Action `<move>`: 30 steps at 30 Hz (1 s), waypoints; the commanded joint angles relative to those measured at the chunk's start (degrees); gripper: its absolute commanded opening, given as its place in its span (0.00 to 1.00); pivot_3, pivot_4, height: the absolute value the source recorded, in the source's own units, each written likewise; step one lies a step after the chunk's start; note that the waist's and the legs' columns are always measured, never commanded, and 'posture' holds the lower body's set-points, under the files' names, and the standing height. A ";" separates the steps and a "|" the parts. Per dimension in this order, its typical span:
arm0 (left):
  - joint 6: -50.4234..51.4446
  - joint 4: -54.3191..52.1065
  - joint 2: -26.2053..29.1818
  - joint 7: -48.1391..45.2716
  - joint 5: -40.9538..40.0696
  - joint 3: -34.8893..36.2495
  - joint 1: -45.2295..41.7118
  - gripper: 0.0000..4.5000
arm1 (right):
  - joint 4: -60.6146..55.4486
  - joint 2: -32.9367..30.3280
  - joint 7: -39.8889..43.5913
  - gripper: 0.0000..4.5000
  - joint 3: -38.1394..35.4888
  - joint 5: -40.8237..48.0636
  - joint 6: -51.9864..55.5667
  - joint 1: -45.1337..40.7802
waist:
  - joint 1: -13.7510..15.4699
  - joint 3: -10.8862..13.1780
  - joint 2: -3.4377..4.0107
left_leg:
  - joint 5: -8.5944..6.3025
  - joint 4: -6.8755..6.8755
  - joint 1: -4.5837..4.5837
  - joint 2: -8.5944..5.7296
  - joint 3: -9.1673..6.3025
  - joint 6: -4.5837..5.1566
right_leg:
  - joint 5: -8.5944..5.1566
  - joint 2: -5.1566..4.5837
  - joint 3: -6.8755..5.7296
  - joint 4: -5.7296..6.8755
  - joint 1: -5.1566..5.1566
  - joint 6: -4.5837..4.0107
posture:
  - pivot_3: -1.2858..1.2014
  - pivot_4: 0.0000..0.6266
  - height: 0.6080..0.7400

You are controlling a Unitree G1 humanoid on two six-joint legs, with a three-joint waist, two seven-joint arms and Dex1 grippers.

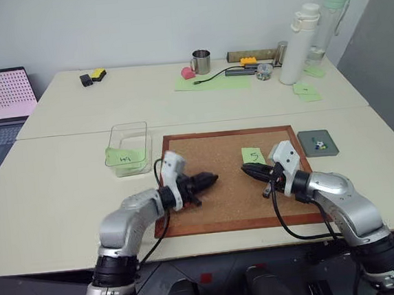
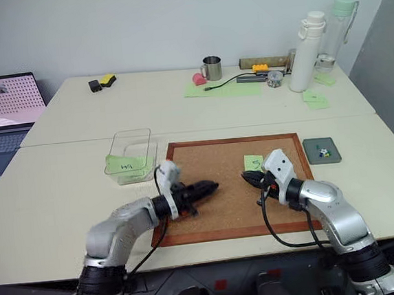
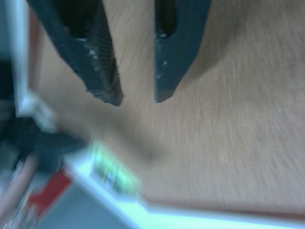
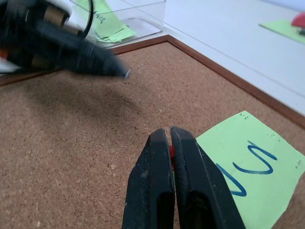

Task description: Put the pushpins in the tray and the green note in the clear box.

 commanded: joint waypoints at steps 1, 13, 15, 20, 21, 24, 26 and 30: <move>7.93 -0.36 -2.39 3.60 -8.20 4.65 -2.03 0.47 | -3.97 -2.54 3.24 0.00 -0.02 -0.87 -3.44 -1.00 | 0.02 0.00 0.00 | 0.00 0.00 0.00 -0.01 -0.01 0.00 | 0.00 0.00 0.01 -0.02 0.02 0.00 | 0.52 0.24 1.00; 22.97 4.85 -7.84 11.68 -22.17 10.82 -4.74 0.98 | -13.22 -6.43 8.65 0.00 1.14 0.06 -3.68 -4.07 | 0.18 0.14 -0.21 | 0.00 0.01 0.03 -0.02 -0.13 -0.03 | 0.01 -0.01 0.05 0.01 0.03 0.01 | 0.52 0.24 1.00; 23.88 5.67 -8.64 12.34 -24.04 11.48 -5.37 0.98 | -14.09 -6.67 9.18 0.00 1.73 -0.34 -3.94 -4.28 | 0.29 0.15 -0.23 | 0.00 0.01 0.03 -0.03 -0.14 -0.03 | 0.01 -0.01 0.05 -0.01 0.03 0.01 | 0.52 0.24 1.00; 23.80 5.21 -9.73 13.53 -25.59 10.78 -6.19 0.98 | -15.02 -6.30 9.58 0.00 3.44 -1.43 -4.39 -4.80 | 0.66 0.17 -0.26 | 0.01 0.01 0.04 -0.05 -0.14 -0.04 | 0.01 -0.03 0.07 0.00 0.03 0.01 | 0.52 0.24 1.00; 23.56 5.02 -9.89 13.67 -25.71 10.62 -6.18 0.98 | -14.80 -6.11 9.55 0.00 3.87 -1.83 -4.70 -5.17 | 0.69 0.17 -0.26 | 0.01 0.01 0.04 -0.06 -0.14 -0.04 | 0.01 -0.03 0.07 0.00 0.03 0.01 | 0.52 0.24 1.00; 22.04 3.09 -9.85 12.75 -25.45 9.28 -5.28 0.94 | -14.50 -5.40 9.29 0.00 4.82 -2.50 -4.86 -6.40 | 0.72 0.17 -0.27 | 0.01 0.01 0.04 -0.05 -0.14 -0.04 | 0.02 -0.04 0.08 0.00 0.03 0.00 | 0.52 0.24 1.00; 21.94 2.23 -9.33 11.53 -26.26 8.84 -4.39 0.88 | -14.43 -5.18 9.21 0.00 4.99 -2.55 -4.72 -6.91 | 0.76 0.18 -0.27 | 0.01 0.01 0.04 -0.05 -0.14 -0.04 | 0.02 -0.04 0.09 0.00 0.03 0.00 | 0.52 0.24 1.00; 21.68 1.58 -8.52 10.86 -27.17 8.16 -3.67 0.70 | -14.32 -5.27 9.37 0.00 5.08 -2.53 -4.82 -7.43 | 0.82 0.18 -0.28 | 0.01 0.01 0.03 -0.05 -0.14 -0.05 | 0.02 -0.05 0.08 -0.01 0.03 0.00 | 0.52 0.24 1.00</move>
